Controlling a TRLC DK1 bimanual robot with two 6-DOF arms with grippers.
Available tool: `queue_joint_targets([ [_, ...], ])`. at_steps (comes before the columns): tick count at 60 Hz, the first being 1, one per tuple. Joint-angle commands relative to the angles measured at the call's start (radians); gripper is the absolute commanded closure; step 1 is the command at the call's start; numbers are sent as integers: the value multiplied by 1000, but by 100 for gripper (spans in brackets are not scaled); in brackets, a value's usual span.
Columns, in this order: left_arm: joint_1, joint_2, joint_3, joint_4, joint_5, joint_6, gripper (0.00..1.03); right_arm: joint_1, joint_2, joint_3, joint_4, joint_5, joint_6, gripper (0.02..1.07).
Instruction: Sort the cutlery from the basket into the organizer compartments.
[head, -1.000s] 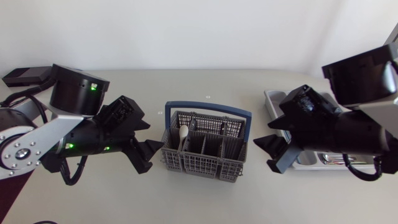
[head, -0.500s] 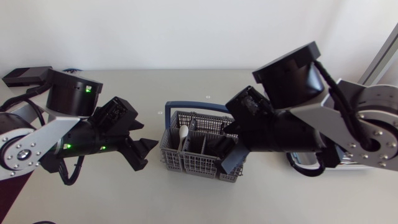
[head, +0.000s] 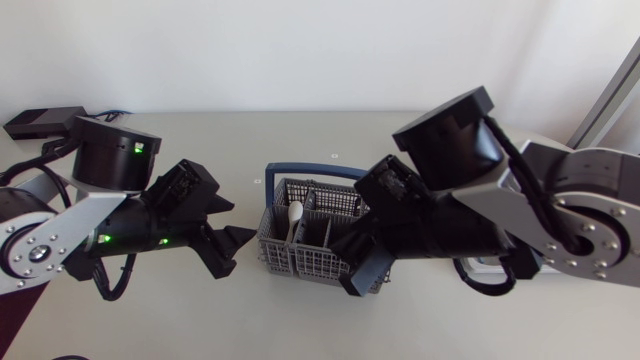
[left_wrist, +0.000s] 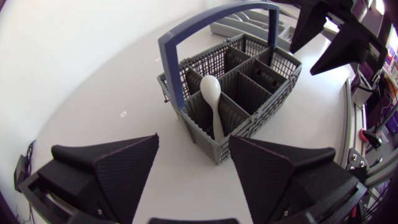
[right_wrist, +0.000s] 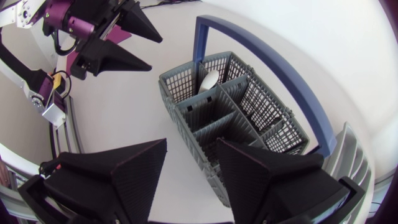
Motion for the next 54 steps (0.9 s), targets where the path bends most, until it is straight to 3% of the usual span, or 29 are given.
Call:
queue_joint_targets([
  [1, -4, 21, -7, 9, 21, 16, 26, -4, -53, -52, -32, -19, -25, 64],
  [9, -10, 43, -8, 13, 22, 14, 26, -11, -99, -91, -95, -53, -79, 80],
  [23, -8, 59, -10, 27, 22, 14, 26, -52, -119, -179, -138, -64, -163, 86],
  [28, -8, 66, -10, 29, 22, 16, 26, -87, -102, -213, -97, -58, -184, 91],
  [54, -10, 82, -13, 36, 22, 16, 26, -264, 23, -227, 161, 39, -252, 92],
])
